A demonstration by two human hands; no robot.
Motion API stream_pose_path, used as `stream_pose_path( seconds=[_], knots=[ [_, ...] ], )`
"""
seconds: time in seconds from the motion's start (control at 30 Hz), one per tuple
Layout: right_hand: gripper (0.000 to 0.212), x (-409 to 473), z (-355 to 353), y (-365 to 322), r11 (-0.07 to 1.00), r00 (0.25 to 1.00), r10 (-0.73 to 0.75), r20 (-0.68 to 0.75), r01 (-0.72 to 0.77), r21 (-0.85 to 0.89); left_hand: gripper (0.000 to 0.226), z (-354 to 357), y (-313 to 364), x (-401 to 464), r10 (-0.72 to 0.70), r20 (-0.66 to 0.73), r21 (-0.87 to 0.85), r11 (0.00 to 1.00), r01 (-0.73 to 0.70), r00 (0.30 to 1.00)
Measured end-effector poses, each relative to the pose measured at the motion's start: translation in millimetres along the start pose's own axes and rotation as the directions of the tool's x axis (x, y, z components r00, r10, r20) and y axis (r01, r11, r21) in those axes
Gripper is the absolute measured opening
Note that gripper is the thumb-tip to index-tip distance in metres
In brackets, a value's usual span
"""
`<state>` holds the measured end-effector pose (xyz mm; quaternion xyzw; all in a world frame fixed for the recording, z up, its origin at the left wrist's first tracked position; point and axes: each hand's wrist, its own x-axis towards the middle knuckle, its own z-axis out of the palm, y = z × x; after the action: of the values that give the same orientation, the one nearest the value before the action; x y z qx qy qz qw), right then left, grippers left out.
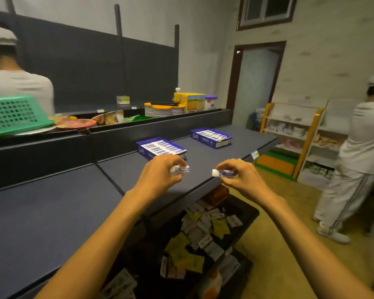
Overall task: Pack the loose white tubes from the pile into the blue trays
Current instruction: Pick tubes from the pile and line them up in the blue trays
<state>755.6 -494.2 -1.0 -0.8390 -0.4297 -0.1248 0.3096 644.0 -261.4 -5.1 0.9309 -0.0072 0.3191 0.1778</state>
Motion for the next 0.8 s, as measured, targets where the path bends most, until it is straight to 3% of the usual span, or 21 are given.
stream_pose_path(
  seconds=[0.37, 0.57, 0.8],
  knots=[
    [0.026, 63.5, -41.2, 170.9, 0.999, 0.998, 0.051, -0.029, -0.051, 0.012, 0.026, 127.9, 38.0, 138.2, 0.004, 0.048, 0.025, 1.000, -0.005, 0.999],
    [0.028, 110.1, -71.2, 258.5, 0.999, 1.000, -0.016, 0.020, 0.015, 0.050, 0.026, 176.8, 61.0, 195.9, -0.111, 0.013, 0.051, 0.993, 0.111, 0.994],
    [0.027, 171.4, -65.6, 310.8, 0.983, 0.989, -0.130, 0.073, 0.119, 0.139, 0.028, 201.8, 61.6, 238.5, -0.234, -0.037, 0.106, 0.966, 0.236, 0.972]
  ],
)
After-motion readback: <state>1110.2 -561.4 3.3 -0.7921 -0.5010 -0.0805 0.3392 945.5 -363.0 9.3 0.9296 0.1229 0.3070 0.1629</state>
